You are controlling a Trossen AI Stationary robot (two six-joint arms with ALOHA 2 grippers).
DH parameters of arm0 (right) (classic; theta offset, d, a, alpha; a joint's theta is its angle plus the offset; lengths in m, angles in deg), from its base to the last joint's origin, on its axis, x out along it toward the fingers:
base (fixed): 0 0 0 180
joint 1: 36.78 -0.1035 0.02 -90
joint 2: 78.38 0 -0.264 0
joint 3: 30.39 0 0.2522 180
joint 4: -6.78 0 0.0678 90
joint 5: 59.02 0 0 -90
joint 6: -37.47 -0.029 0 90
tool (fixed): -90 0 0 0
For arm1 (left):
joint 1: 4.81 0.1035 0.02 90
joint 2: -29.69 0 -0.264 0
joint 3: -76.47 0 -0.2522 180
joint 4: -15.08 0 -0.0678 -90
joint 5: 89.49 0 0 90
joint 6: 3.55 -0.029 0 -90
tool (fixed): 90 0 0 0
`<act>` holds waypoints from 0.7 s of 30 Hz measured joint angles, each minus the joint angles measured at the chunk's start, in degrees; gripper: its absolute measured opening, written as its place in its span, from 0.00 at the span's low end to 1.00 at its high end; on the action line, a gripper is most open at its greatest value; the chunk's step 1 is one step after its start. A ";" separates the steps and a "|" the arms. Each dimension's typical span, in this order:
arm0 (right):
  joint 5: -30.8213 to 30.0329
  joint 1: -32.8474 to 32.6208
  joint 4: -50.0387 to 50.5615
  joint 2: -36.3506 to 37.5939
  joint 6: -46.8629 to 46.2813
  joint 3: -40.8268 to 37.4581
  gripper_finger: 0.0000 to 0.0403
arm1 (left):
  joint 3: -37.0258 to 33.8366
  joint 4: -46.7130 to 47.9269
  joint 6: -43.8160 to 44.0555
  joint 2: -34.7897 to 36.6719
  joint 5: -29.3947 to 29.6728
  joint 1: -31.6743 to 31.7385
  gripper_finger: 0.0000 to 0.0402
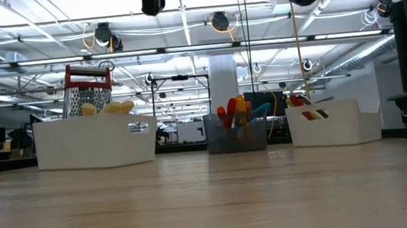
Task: Pick & Place Kitchen Items
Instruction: Put the yellow knife into the left white bin
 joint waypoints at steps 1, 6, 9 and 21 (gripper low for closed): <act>0.02 0.15 0.05 -0.02 -0.02 0.00 0.08 | -0.03 0.05 -0.06 -0.16 -0.01 0.04 0.58; 1.64 1.50 0.18 -0.02 -0.06 0.00 0.08 | -0.02 -2.26 -0.43 -0.01 -0.51 0.04 0.58; 2.01 2.54 0.11 -0.02 -0.55 0.00 0.08 | -0.02 -2.83 -0.92 -0.10 -0.48 0.06 0.58; 6.05 5.14 -0.37 0.00 -1.57 0.00 0.08 | -0.02 -3.26 -1.36 -0.10 0.60 2.17 0.58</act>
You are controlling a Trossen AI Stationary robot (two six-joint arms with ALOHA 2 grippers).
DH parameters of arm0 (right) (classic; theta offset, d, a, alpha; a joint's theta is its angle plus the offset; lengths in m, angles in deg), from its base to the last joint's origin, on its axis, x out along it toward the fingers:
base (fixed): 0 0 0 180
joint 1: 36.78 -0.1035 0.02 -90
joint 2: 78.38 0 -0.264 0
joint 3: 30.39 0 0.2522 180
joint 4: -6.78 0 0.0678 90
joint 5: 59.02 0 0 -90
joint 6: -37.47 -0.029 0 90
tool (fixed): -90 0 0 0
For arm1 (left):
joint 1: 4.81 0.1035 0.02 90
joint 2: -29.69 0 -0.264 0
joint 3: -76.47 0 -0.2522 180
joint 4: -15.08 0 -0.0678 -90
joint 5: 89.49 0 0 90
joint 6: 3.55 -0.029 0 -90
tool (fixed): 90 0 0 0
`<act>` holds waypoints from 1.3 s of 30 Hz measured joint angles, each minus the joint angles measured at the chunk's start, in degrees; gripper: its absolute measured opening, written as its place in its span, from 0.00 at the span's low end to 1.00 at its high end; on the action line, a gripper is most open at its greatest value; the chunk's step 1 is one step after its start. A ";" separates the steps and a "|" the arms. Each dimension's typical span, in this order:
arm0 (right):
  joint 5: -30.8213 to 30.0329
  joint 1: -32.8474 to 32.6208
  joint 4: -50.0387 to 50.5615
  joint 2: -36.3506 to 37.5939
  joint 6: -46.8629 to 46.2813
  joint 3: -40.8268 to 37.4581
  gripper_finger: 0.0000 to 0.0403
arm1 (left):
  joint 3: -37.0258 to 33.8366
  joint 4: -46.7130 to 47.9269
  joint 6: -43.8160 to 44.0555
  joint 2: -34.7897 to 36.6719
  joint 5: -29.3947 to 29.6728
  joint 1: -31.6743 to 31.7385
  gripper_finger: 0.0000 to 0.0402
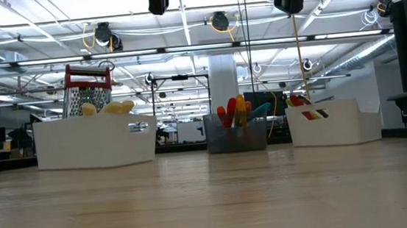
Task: Pick & Place Kitchen Items
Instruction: Put the yellow knife into the left white bin
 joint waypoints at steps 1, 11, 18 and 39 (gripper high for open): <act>0.01 0.12 0.00 0.00 0.00 0.00 0.08 | 0.00 -0.03 0.00 0.00 0.00 0.28 0.58; 1.25 2.48 -0.48 0.00 0.17 0.00 0.08 | 0.00 -0.03 -0.50 0.00 -1.48 1.90 0.58; 1.40 4.55 -2.81 0.01 1.68 0.00 0.08 | 0.00 0.01 -0.48 0.00 -1.99 2.18 0.58; 2.88 4.83 -2.58 0.03 1.53 0.00 0.07 | 0.00 -0.47 -1.15 0.11 -4.83 3.86 0.26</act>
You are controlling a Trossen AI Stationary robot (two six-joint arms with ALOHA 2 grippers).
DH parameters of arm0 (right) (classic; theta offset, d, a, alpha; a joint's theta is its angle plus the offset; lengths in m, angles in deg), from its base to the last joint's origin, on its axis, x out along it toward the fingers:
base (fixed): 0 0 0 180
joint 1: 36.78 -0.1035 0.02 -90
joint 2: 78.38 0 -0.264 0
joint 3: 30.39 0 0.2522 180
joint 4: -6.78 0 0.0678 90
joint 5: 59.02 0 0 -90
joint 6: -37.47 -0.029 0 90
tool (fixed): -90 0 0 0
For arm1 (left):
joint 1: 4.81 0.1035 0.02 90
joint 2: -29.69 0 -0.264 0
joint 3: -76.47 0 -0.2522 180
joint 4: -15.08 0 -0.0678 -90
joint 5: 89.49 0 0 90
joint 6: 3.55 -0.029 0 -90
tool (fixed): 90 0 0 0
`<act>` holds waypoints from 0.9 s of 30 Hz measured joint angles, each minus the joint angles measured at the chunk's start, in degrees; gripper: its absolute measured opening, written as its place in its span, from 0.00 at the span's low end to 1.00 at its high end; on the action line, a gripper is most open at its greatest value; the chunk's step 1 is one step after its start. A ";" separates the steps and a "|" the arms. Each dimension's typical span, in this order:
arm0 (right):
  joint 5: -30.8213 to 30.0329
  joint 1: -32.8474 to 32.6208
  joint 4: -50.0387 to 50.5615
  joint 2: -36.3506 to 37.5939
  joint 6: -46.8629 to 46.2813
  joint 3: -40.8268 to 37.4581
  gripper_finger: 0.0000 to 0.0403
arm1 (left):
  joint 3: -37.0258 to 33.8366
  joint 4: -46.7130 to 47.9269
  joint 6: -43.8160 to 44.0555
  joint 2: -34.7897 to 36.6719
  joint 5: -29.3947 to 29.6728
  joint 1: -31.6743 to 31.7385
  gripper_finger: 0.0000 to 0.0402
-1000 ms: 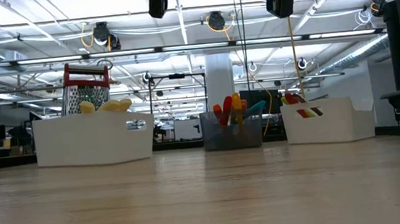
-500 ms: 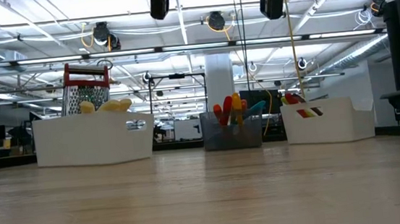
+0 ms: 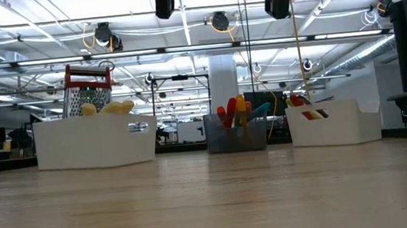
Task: Pick & Place Kitchen Items
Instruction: Put the yellow knife into the left white bin
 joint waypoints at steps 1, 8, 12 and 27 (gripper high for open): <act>0.12 -0.02 0.02 -0.01 -0.02 -0.01 0.07 | 0.00 -0.23 -0.44 0.00 0.01 0.00 0.24; 1.66 -0.09 -0.15 -0.11 0.03 0.01 0.01 | -0.02 -3.50 -2.91 0.00 0.91 0.25 0.12; 1.65 -0.33 -0.46 -0.01 0.58 0.02 0.01 | -0.02 -3.77 -3.64 0.00 0.70 0.20 0.02; 2.32 -0.76 1.27 -0.03 3.59 0.02 0.00 | -0.02 5.12 -3.51 -0.02 -2.62 2.46 0.04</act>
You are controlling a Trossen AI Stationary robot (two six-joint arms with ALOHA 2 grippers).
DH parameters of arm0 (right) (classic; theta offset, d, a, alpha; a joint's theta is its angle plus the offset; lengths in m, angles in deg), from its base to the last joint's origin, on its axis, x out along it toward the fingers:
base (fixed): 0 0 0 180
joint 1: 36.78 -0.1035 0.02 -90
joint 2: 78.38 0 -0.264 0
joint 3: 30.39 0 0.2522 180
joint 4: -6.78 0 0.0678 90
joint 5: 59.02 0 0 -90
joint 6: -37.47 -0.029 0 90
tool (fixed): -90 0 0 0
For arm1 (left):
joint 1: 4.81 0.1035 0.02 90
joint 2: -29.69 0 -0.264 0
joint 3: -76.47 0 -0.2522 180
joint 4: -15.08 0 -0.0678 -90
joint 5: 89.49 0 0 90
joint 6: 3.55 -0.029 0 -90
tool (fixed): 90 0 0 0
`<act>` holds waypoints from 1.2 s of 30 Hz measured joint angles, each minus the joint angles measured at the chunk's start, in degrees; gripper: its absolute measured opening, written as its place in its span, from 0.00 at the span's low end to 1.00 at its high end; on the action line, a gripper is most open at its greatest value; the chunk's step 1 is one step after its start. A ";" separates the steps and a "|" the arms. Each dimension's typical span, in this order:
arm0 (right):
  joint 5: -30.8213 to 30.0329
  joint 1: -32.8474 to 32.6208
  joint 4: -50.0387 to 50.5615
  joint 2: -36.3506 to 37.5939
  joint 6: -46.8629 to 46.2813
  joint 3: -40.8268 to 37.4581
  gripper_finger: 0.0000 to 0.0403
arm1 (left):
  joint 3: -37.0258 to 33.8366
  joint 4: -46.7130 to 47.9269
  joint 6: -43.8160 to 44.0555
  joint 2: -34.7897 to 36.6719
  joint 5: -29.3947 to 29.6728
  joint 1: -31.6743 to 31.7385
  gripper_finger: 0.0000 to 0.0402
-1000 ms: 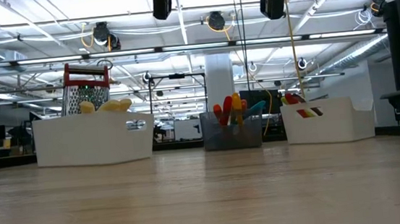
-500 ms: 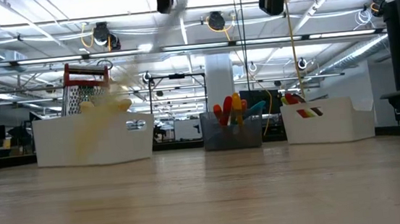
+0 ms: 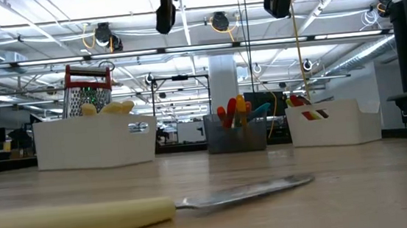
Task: Pick & Place Kitchen Items
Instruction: Put the yellow knife into the left white bin
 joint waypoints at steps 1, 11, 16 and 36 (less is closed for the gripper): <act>0.63 -0.05 0.49 0.00 0.62 0.00 0.01 | 0.00 -0.08 0.04 0.00 -1.70 -0.30 0.05; 0.69 -0.94 14.68 0.00 2.55 -0.01 0.00 | 0.00 2.50 3.10 0.00 -0.71 -12.29 0.01; 0.75 -0.96 18.05 0.00 4.54 -0.02 0.00 | 0.02 11.86 11.92 0.00 6.80 -19.12 0.01; 0.81 0.15 20.27 0.00 9.90 -0.04 0.00 | 18.98 34.97 30.23 -19.36 4.62 -27.46 0.00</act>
